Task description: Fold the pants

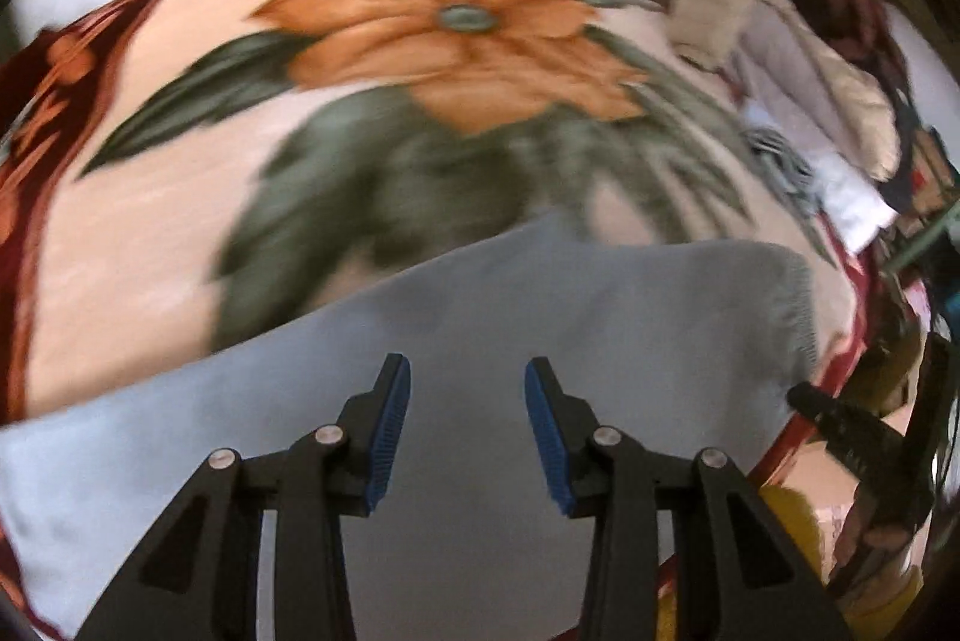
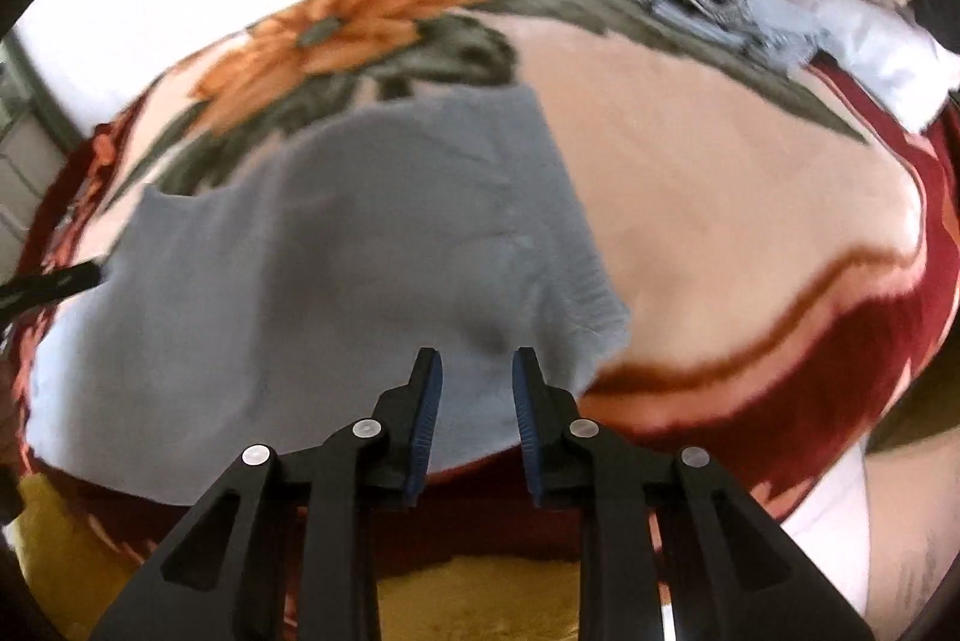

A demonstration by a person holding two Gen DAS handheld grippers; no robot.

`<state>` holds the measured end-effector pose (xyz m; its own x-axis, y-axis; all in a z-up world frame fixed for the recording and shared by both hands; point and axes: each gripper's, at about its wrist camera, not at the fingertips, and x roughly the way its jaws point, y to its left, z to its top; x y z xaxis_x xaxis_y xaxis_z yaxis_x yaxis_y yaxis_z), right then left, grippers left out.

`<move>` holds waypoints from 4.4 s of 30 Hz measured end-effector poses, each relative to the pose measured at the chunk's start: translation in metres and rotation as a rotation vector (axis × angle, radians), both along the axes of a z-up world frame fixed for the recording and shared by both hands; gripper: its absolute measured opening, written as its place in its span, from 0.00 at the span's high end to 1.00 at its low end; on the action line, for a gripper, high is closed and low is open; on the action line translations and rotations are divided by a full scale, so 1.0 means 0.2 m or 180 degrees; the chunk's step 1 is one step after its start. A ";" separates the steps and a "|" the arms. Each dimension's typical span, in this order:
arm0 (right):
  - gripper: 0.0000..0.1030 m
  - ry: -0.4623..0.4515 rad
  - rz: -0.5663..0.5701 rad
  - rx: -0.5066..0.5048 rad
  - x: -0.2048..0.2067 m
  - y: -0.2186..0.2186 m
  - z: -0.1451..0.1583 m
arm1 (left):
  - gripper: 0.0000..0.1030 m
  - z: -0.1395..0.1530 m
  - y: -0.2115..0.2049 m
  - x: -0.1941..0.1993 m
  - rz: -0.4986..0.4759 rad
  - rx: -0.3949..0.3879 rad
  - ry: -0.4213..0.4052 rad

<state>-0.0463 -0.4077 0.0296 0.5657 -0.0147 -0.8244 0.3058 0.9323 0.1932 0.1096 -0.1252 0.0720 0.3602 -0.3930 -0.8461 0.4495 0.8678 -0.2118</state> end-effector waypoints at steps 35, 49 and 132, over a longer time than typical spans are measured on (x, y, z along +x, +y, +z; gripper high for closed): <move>0.61 0.0137 0.0307 -0.0217 0.07 0.23 0.01 | 0.53 0.04 0.79 -0.21 0.1167 0.0348 -0.0002; 0.61 0.0500 0.0665 0.0103 0.12 0.59 -0.10 | 0.32 -0.10 1.48 -0.37 0.2088 0.0687 0.0333; 0.41 0.0155 0.1419 0.0478 0.34 1.29 0.09 | 0.28 -0.05 1.01 -0.44 0.1311 0.0377 0.0539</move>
<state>0.0225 -0.1505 0.0471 0.4505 0.3423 -0.8245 -0.1061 0.9375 0.3313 0.0213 0.0767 0.0620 0.3188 -0.1432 -0.9369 0.0295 0.9895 -0.1412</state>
